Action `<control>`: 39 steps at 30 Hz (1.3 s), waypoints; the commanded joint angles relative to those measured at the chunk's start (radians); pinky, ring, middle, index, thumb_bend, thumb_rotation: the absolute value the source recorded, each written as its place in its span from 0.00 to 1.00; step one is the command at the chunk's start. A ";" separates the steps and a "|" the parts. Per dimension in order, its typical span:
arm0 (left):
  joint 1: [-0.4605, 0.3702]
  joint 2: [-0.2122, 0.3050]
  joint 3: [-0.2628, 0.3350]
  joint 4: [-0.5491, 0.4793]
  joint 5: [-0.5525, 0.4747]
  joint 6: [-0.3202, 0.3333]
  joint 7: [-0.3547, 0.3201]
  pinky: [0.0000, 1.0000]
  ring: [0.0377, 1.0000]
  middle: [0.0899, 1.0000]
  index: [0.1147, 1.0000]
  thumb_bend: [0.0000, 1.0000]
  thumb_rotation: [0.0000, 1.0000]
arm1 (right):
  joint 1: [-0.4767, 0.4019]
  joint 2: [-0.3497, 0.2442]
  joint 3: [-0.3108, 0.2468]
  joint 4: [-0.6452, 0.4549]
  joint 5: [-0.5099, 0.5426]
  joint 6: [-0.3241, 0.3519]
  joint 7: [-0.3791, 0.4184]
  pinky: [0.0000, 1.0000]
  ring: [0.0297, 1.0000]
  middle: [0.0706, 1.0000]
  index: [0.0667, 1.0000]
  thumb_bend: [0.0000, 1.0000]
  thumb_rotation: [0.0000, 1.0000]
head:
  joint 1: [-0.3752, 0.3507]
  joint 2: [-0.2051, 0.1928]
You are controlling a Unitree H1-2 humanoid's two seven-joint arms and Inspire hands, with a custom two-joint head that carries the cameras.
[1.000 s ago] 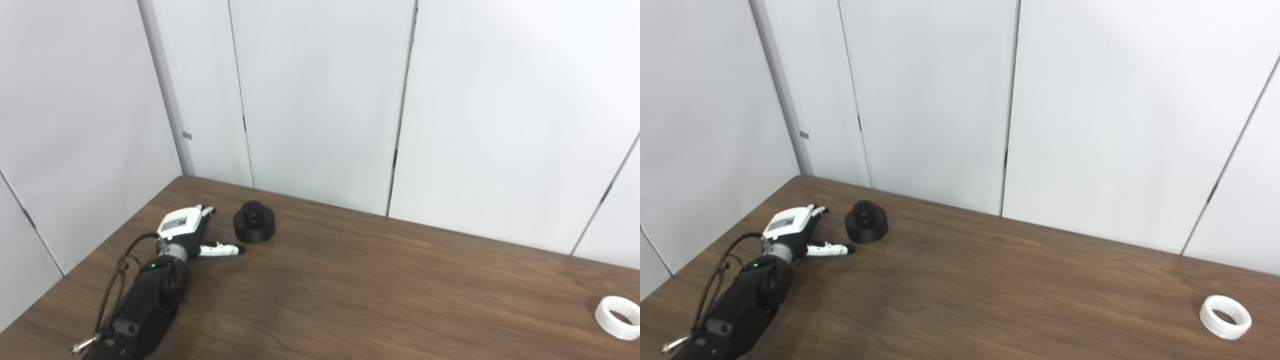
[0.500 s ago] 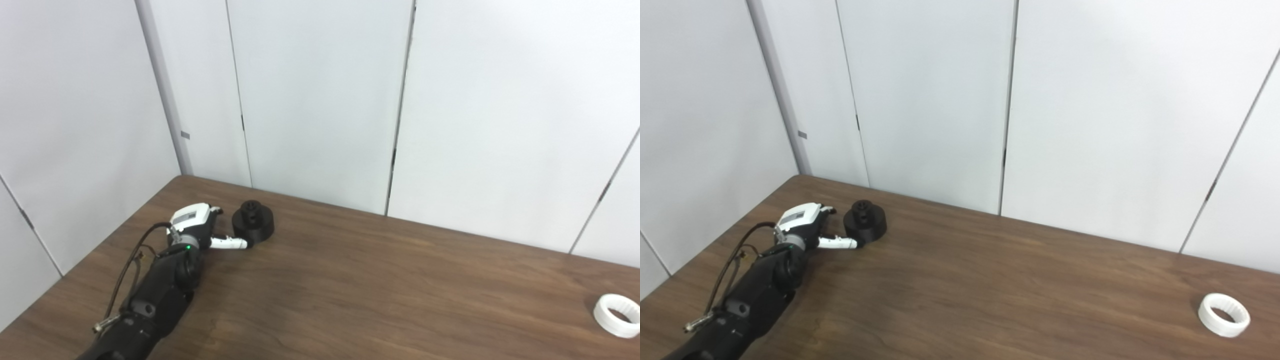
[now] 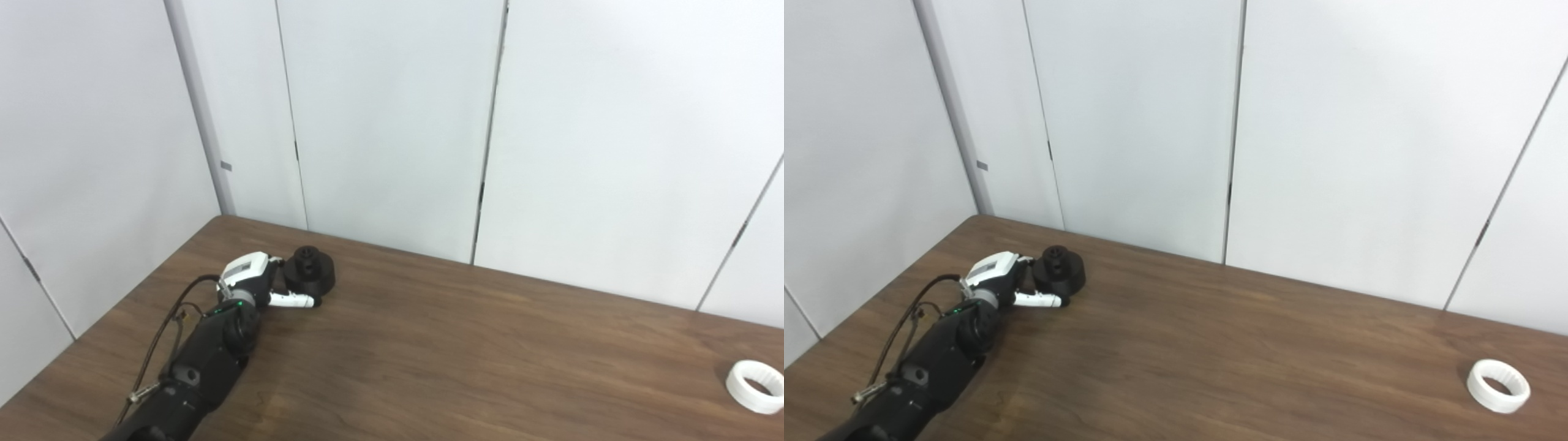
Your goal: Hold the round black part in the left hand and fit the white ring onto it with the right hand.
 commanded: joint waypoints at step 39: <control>-0.091 -0.058 0.031 0.080 -0.114 -0.067 0.162 1.00 1.00 0.93 0.81 1.00 0.45 | 0.001 -0.001 0.011 -0.059 0.001 0.002 -0.007 1.00 1.00 1.00 1.00 0.63 1.00 | -0.014 0.005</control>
